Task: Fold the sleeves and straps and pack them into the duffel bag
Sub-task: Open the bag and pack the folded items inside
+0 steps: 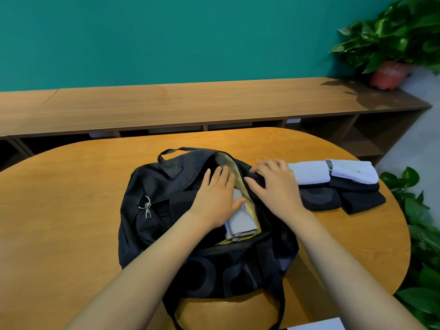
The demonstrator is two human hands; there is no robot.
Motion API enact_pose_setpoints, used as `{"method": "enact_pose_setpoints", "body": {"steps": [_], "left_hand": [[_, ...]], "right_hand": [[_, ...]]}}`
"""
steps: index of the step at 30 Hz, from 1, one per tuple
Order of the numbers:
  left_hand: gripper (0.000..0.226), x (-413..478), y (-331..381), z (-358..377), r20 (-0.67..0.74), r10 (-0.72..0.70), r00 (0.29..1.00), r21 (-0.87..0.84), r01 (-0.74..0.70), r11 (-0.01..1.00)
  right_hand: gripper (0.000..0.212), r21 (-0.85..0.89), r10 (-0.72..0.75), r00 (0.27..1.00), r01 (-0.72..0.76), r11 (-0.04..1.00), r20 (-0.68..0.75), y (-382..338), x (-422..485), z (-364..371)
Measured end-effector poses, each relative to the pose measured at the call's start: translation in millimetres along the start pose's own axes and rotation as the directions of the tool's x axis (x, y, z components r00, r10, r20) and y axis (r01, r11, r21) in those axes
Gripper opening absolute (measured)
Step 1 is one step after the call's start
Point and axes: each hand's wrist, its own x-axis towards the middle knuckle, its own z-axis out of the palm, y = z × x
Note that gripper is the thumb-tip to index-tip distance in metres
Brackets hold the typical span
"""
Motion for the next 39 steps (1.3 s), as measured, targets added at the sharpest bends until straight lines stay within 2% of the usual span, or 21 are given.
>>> {"method": "enact_pose_setpoints", "body": {"steps": [2,4,10,15,17,20,21,23,25,27,29,31,33,34,35,36,37,39], "left_hand": [[0.079,10,1,5,0.053,-0.068,0.996,0.016,0.067,0.998],[0.082,12,-2,10,0.096,-0.104,0.99,0.033,0.101,0.994],[0.081,5,-14,16,0.092,-0.075,0.993,0.053,0.071,0.996],[0.079,5,-13,14,0.101,-0.06,0.993,0.093,0.05,0.994],[0.068,1,-13,8,0.039,-0.025,0.999,0.003,0.025,1.0],[0.043,0,-12,-7,-0.229,0.003,0.974,-0.227,-0.056,0.972],[0.04,2,-10,-9,-0.226,0.02,0.974,-0.295,-0.088,0.952],[0.045,4,-4,-5,-0.059,0.132,0.99,-0.361,-0.144,0.922],[0.062,4,-3,9,0.151,0.232,0.961,-0.206,-0.198,0.958],[0.069,3,-5,20,0.203,0.244,0.948,-0.111,-0.226,0.968],[0.069,2,-6,19,0.08,0.266,0.961,-0.149,-0.253,0.956],[0.056,0,-7,6,-0.167,0.291,0.942,-0.234,-0.324,0.917],[0.036,2,-19,-5,-0.46,0.213,0.862,-0.167,-0.32,0.933],[0.03,4,-27,-9,-0.541,0.142,0.829,-0.123,-0.245,0.962],[0.028,6,-36,-11,-0.564,0.077,0.822,-0.094,-0.156,0.983],[0.03,10,-44,-11,-0.534,0.035,0.845,-0.071,-0.086,0.994],[0.034,15,-50,-9,-0.456,0.01,0.89,-0.061,-0.043,0.997],[0.05,25,-57,-5,-0.267,-0.016,0.964,-0.078,-0.005,0.997]], "right_hand": [[0.034,-0.109,0.017,0.994,-0.005,0.994,0.11,-7,31,12],[0.028,-0.189,0.017,0.987,0.013,0.982,0.158,-10,52,18],[0.024,-0.274,0.008,1.0,-0.002,0.962,0.019,-4,100,-12],[0.024,-0.341,-0.071,0.995,0.044,0.939,-0.067,-15,115,-31],[0.023,-0.343,-0.081,0.995,0.054,0.938,-0.064,-15,109,-28],[0.024,-0.312,-0.087,0.994,0.06,0.948,-0.071,-8,97,-20],[0.025,-0.312,-0.09,0.993,0.063,0.948,-0.072,-6,93,-18],[0.025,-0.308,-0.09,0.994,0.066,0.949,-0.065,-4,84,-13],[0.022,-0.283,-0.097,0.992,0.071,0.957,-0.081,-2,76,-9],[0.017,-0.255,-0.09,0.993,0.07,0.964,-0.07,3,68,-7],[0.016,-0.212,-0.094,0.994,0.079,0.974,-0.061,6,56,-8],[0.024,-0.156,-0.139,0.988,0.127,0.98,-0.065,3,34,-14],[0.03,-0.111,-0.236,0.971,0.231,0.967,-0.026,-8,2,-18],[0.034,-0.105,-0.296,0.955,0.297,0.949,0.027,-13,-16,-17],[0.037,-0.11,-0.347,0.933,0.356,0.928,0.095,-17,-35,-13],[0.041,-0.12,-0.369,0.915,0.39,0.913,0.163,-17,-51,-7],[0.046,-0.13,-0.35,0.911,0.383,0.915,0.219,-15,-65,0],[0.053,-0.163,-0.218,0.937,0.269,0.949,0.273,-4,-84,13]]}}
